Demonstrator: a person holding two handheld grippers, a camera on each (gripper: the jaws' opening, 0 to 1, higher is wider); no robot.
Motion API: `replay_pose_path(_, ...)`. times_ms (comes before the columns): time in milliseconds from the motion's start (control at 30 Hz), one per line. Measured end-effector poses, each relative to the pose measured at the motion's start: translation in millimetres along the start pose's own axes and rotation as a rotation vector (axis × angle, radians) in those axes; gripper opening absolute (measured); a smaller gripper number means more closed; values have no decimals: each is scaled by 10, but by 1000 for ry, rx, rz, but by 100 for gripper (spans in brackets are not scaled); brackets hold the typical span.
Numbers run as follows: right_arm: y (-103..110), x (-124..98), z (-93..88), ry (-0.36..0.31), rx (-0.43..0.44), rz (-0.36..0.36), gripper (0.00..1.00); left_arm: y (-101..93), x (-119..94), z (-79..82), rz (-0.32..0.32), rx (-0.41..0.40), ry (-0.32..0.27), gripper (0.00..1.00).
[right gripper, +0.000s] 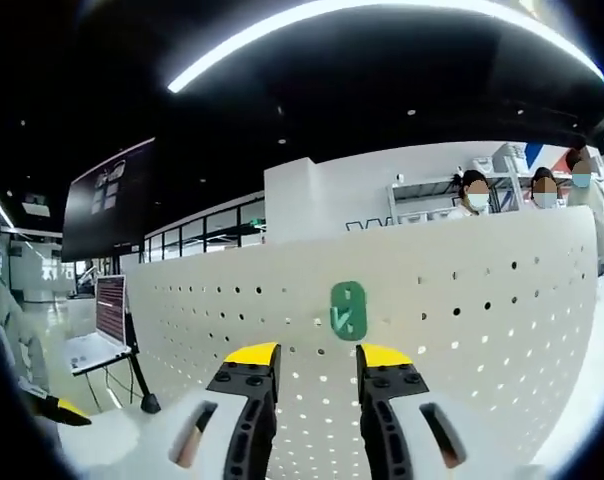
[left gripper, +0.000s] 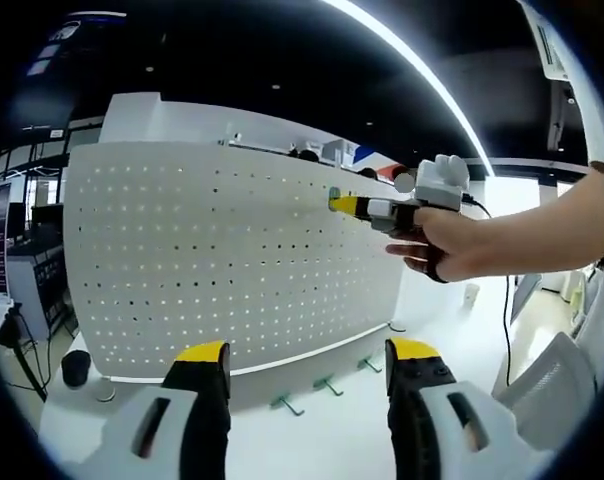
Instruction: Insert the hook assembly into the mounting plate slot until the hook locks in place.
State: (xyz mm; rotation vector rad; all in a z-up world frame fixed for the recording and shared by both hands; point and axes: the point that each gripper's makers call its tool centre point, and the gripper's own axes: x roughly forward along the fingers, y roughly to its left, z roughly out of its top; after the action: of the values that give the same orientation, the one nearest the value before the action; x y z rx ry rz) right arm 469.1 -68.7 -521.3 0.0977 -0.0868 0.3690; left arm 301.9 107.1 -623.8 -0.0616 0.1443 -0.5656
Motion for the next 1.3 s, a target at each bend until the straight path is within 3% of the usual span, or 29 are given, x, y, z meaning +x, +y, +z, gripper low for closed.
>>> replay_pose_path(367,54,-104,-15,19,-12,40,28,-88,40,41,-22,8,-10,65)
replay_pose_path(633,123,-276,45,-3,-74,101,31,-92,36,52,-25,14,-13,65)
replay_pose_path(900,208,-453,48,-25,-57,130,34,-88,7,85,-35,12,-20,66)
replay_pose_path(1300,195,-756,1,-1,-75,176,39,-88,22,134,-40,34,-26,67)
